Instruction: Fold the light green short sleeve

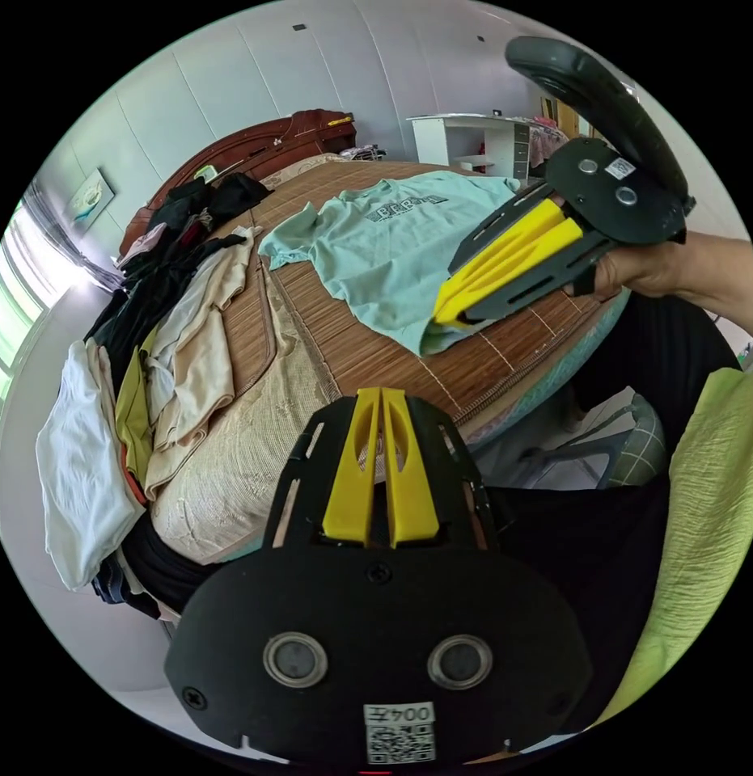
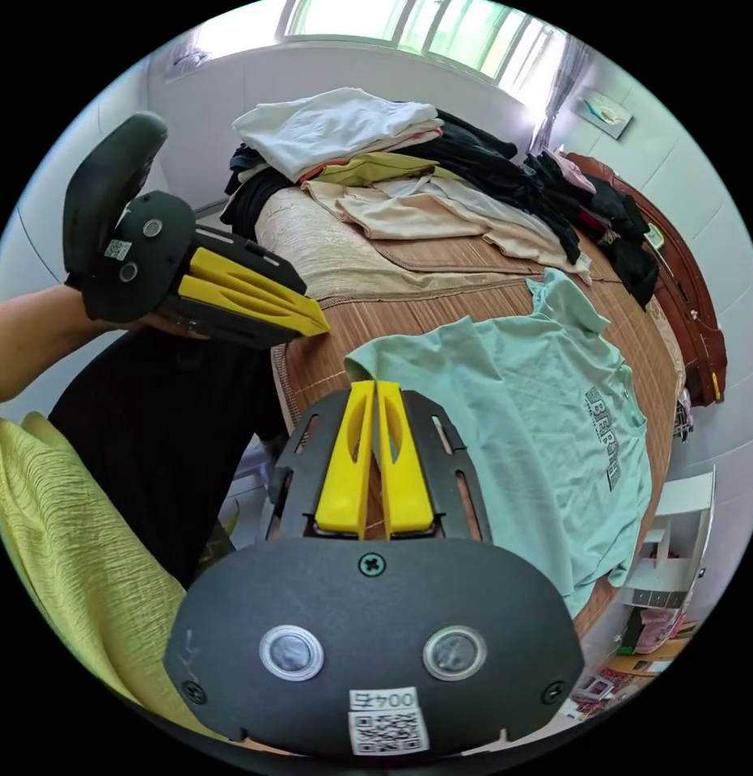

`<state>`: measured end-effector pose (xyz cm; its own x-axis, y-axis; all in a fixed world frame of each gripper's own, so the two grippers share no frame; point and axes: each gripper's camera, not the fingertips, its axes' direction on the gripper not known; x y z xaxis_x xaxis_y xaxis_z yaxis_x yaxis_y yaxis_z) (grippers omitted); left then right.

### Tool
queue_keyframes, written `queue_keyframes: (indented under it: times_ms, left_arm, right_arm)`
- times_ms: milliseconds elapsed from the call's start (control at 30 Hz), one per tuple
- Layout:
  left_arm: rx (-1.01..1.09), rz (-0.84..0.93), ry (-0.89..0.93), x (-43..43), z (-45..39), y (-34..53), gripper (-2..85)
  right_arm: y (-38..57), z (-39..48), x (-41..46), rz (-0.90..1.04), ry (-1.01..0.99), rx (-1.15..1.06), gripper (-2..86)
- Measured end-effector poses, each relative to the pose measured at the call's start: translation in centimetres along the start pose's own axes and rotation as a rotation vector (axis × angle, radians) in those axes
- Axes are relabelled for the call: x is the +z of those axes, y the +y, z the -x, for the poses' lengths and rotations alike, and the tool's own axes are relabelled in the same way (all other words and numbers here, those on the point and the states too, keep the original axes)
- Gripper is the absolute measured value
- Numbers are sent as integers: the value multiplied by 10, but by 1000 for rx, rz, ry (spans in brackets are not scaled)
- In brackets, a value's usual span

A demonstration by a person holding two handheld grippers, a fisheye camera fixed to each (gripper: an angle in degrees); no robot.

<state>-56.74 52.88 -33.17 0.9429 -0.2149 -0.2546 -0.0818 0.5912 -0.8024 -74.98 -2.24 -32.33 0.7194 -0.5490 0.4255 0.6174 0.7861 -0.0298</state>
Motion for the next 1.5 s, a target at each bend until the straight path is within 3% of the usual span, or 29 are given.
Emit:
queue_keyframes:
  times_ms: [333, 733, 967, 1500]
  left_arm:
    - [92, -56, 22, -4, -10, 9, 22]
    - [146, -114, 88, 3, -23, -6, 84]
    - [90, -86, -54, 18, -42, -8, 73]
    - [7, -20, -132, 45, -52, -14, 50]
  right_arm:
    - [41, -47, 1, -14, -91, 205, -7]
    - [58, -53, 19, -20, -151, 265, -7]
    - [65, -51, 25, -37, -164, 290, -7]
    - [61, -16, 41, -78, -193, 346, -6]
